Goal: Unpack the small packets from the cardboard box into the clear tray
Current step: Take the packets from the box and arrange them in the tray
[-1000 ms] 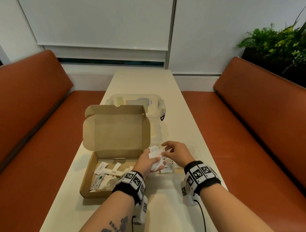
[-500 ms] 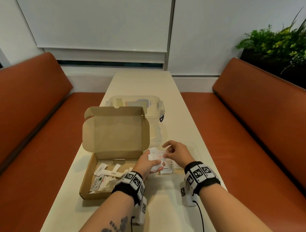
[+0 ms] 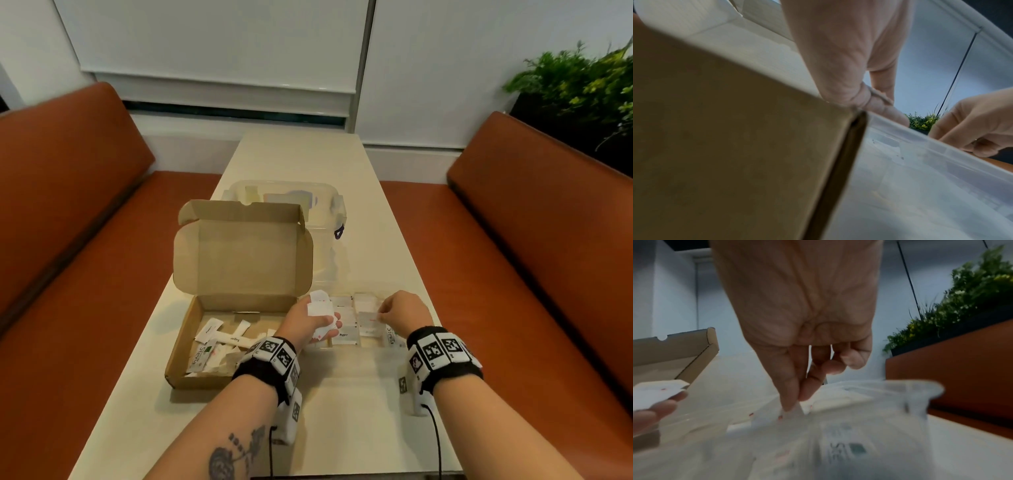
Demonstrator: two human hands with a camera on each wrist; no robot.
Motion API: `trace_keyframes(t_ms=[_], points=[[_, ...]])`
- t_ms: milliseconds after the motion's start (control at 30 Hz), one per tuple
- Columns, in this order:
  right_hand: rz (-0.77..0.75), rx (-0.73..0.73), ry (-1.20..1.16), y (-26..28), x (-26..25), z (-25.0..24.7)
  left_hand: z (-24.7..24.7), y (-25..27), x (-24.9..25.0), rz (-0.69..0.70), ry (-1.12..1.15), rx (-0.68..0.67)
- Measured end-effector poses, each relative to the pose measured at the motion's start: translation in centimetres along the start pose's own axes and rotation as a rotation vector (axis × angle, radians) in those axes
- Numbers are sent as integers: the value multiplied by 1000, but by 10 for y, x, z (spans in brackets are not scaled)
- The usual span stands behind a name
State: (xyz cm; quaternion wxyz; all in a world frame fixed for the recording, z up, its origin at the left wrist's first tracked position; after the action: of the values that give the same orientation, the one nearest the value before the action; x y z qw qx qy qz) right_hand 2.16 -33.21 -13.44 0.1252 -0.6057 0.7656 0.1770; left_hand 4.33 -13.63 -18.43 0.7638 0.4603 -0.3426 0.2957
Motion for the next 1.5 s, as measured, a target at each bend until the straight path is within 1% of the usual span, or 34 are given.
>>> trace_keyframes(t_ms=[200,367,467,567,800,967,1300,1500], points=[[4,-12,55,-1,5,14,0,1,0,-4,9,-1],[-77,-14,206,-1,0,21,0,1,0,5,-20,9],[-162,44,251,1,-6,23,1,2,1,9,-28,1],[-204,80,261,4,-10,26,2,3,2,13,-37,-8],[-273,63,383,1,-16,27,3,5,2,16,-26,-16],[-307,26,478,1,-19,31,4,6,3,15,-14,-21],[-261,88,400,4,-16,28,6,11,5,24,-30,-41],[-249,38,415,4,-16,29,8,16,8,32,-56,-58]])
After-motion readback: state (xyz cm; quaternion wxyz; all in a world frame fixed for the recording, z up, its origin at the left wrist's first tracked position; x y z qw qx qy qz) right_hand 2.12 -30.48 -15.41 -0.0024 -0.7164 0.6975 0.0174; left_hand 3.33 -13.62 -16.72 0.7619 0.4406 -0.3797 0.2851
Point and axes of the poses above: each hand's wrist, its own y-axis away from the middle knuckle, its own z-axis out of the palm, x = y × z, the point moved 7 cm from there along -y, towards the middle knuckle, and after that the axes turned 8 degrees about -z, right-handed, at the moved point
